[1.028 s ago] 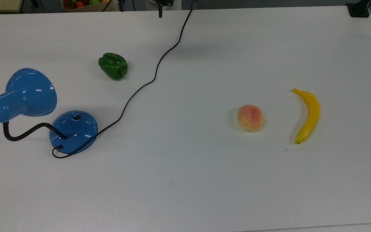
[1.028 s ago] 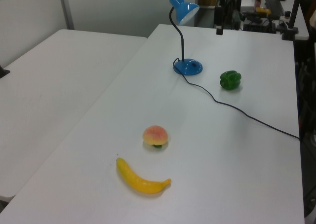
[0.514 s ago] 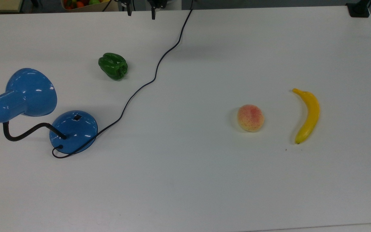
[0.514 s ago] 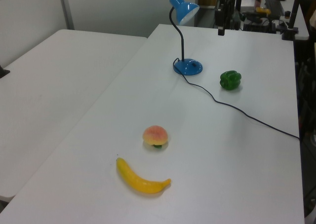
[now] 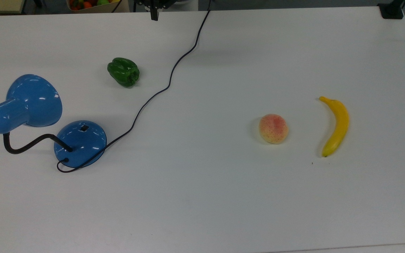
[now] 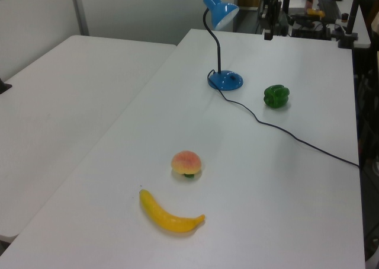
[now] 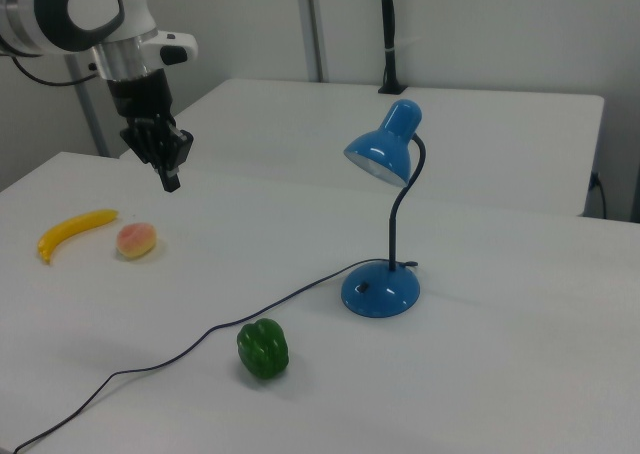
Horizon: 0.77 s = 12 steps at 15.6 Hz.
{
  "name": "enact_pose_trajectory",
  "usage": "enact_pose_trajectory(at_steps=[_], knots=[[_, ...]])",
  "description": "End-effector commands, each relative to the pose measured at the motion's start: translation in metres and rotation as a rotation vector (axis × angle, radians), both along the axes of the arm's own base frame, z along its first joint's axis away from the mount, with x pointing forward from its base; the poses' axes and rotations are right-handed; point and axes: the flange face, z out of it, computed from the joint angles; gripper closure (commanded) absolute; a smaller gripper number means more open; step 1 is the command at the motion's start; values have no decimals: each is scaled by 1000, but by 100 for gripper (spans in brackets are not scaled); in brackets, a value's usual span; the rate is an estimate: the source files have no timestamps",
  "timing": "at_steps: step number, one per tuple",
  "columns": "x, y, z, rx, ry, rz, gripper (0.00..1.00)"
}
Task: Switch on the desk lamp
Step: 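Move the gripper over the blue lamp base toward its switch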
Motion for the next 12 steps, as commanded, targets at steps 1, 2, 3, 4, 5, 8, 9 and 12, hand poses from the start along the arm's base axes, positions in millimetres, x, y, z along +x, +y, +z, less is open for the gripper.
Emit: enact_pose_trajectory(at_steps=[1,2,3,4,5,8,9,12], knots=[[-4,-2,2,12,19,21,100],[-3,-2,1,12,17,21,100],[-2,-3,0,11,17,19,100],[-1,-5,-1,6,15,17,100],[0,-7,-1,3,14,13,100],[5,-36,3,4,-24,-34,100],[8,-42,1,6,-35,-42,100],[13,-69,-8,7,-26,-89,100]])
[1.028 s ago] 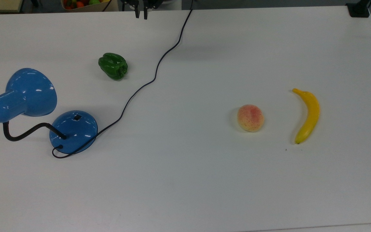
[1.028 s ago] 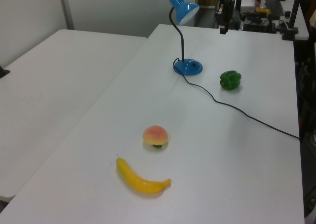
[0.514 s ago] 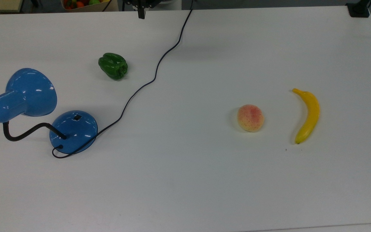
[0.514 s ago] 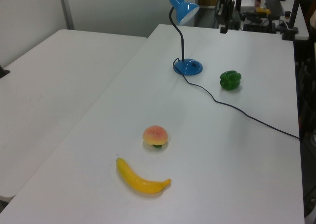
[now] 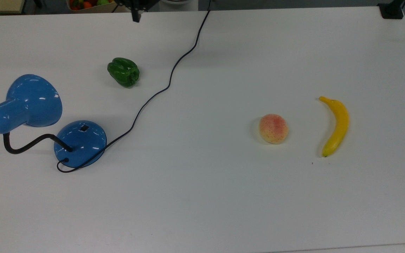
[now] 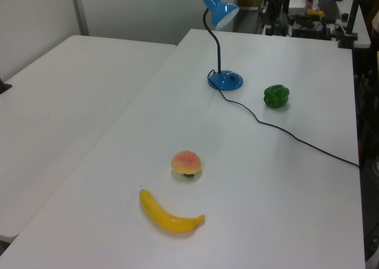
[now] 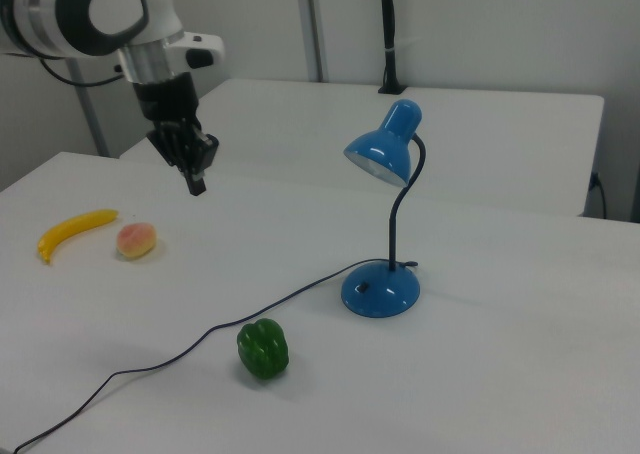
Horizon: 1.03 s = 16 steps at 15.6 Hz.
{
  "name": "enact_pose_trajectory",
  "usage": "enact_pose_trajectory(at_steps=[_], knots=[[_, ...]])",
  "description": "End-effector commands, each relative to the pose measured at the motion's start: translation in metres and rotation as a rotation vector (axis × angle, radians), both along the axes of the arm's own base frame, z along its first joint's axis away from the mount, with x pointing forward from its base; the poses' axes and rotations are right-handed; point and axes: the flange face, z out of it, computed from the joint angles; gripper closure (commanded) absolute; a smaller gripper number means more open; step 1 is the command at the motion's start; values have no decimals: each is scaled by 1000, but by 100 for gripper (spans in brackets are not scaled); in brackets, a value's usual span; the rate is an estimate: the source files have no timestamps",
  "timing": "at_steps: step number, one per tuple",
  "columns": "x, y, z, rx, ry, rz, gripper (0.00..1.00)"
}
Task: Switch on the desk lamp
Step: 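Move the gripper over the blue lamp base toward its switch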
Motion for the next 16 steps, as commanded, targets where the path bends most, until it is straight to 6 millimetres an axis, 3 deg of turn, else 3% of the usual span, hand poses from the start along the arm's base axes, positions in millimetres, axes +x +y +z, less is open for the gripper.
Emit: enact_pose_trajectory(at_steps=[1,6,9,13,16], knots=[[8,-36,-9,7,-5,-37,100],[11,-84,-18,10,-30,-116,100],[20,-94,-55,7,12,-130,100],[12,-99,-114,12,48,-145,100],[12,-105,-139,12,29,-158,100]])
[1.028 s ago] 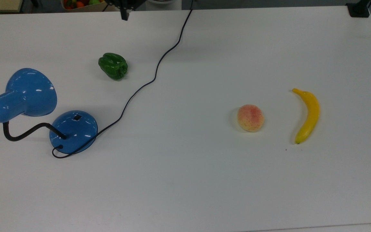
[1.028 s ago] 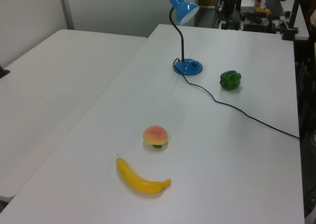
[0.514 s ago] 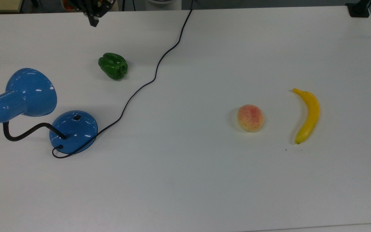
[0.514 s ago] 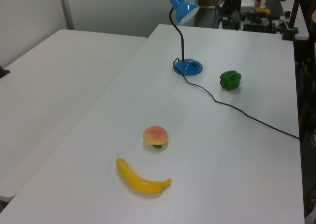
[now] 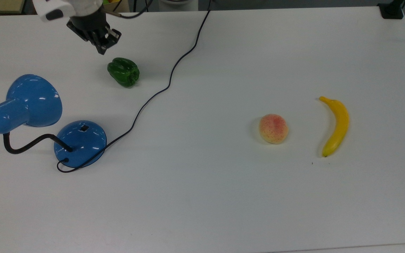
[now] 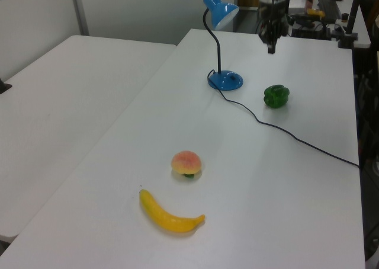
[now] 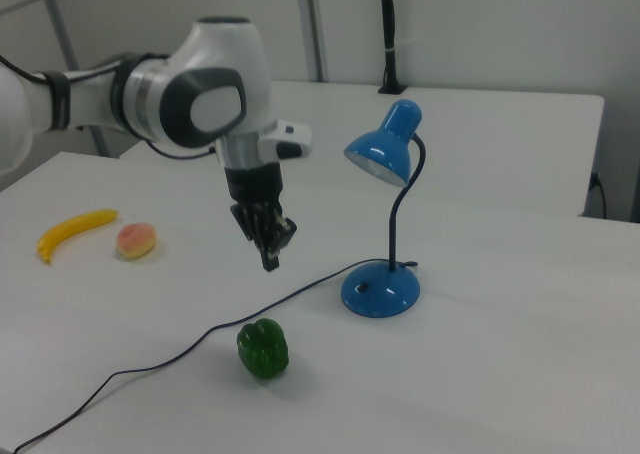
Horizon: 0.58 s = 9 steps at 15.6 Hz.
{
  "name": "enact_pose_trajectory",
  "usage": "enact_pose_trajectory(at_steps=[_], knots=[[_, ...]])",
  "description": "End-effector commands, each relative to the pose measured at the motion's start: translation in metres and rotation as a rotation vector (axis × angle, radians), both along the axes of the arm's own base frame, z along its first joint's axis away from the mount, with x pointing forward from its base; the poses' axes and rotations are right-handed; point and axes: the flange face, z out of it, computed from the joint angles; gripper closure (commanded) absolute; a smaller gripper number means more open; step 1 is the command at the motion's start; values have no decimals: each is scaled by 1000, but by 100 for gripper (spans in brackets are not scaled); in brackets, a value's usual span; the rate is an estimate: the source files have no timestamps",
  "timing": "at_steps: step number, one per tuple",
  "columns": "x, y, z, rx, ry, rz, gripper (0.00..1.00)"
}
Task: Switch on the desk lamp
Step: 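Move the gripper over the blue lamp base toward its switch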
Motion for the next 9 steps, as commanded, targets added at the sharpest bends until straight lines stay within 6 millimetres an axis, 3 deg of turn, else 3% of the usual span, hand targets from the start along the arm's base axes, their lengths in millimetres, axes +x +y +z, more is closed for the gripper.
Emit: enact_pose_trajectory(at_steps=[1,5,9], knots=[[-7,-4,-29,7,-29,-6,100],[8,-15,-64,0,-87,-49,100],[27,-17,-87,-19,-171,-37,100]])
